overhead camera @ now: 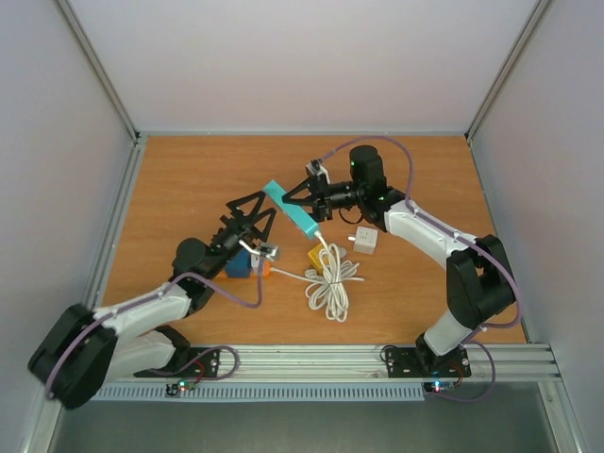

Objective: Insert the plug

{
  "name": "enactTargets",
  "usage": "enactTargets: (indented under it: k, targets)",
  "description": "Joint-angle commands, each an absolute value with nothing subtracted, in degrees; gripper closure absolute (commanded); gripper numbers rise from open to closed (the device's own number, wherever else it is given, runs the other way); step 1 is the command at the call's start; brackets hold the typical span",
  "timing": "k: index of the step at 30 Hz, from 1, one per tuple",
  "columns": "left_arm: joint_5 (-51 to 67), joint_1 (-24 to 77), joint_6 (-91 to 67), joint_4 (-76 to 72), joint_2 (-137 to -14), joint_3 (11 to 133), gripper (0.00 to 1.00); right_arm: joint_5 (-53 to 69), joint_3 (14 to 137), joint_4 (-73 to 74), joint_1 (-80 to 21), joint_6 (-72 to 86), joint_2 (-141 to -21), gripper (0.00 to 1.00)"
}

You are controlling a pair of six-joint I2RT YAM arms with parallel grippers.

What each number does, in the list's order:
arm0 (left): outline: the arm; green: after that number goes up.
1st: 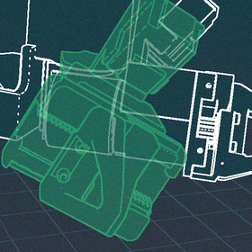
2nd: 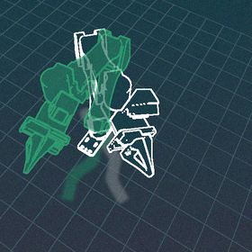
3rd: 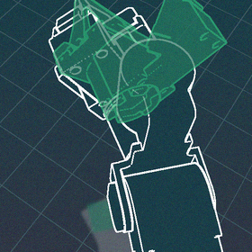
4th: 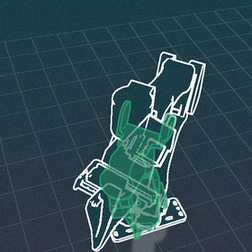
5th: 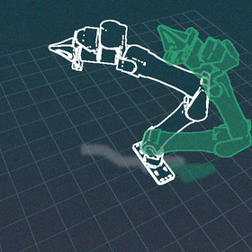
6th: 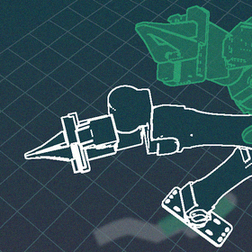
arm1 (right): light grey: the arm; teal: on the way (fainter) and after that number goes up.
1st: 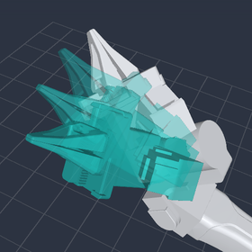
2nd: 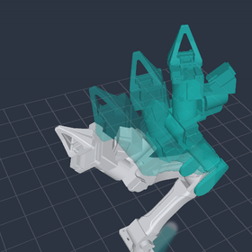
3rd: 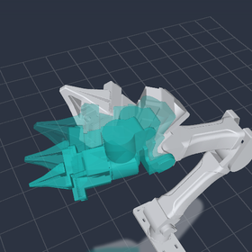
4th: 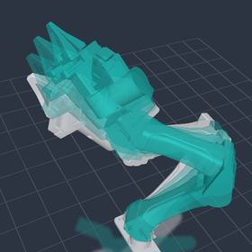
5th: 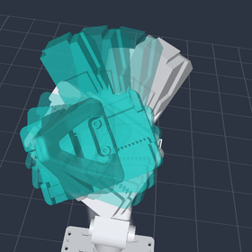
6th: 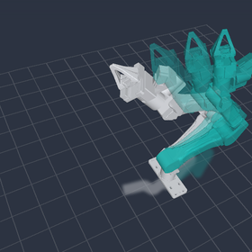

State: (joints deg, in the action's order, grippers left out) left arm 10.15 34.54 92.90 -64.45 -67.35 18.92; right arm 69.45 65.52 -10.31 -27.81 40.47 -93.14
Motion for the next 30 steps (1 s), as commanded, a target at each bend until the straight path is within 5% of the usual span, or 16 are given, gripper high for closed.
enactTargets:
  k: [1,5,12,17,24,30]
  targets:
    - [8.78,34.63,74.69,-49.19,-53.79,23.67,0.00,63.95,71.16,-8.50,-27.91,36.67,-87.59,0.90]
    - [12.39,33.66,55.74,-23.10,-48.40,33.82,0.00,56.08,72.34,-13.90,-27.86,35.09,-83.33,0.92]
    - [21.37,32.96,41.88,-5.02,-46.70,41.50,0.00,56.78,75.43,-15.54,-27.78,36.31,-82.69,0.92]
    - [13.58,32.96,57.19,-10.69,-45.93,39.77,0.00,69.56,80.93,-5.18,-27.71,43.78,-90.72,0.99]
    - [9.96,32.76,79.04,-32.67,-47.33,30.25,0.00,68.75,75.85,-2.51,-28.35,43.60,-88.43,0.99]
    - [13.07,32.80,87.03,-36.97,-49.56,25.27,0.00,67.49,75.32,2.80,-30.74,41.59,-90.04,0.99]
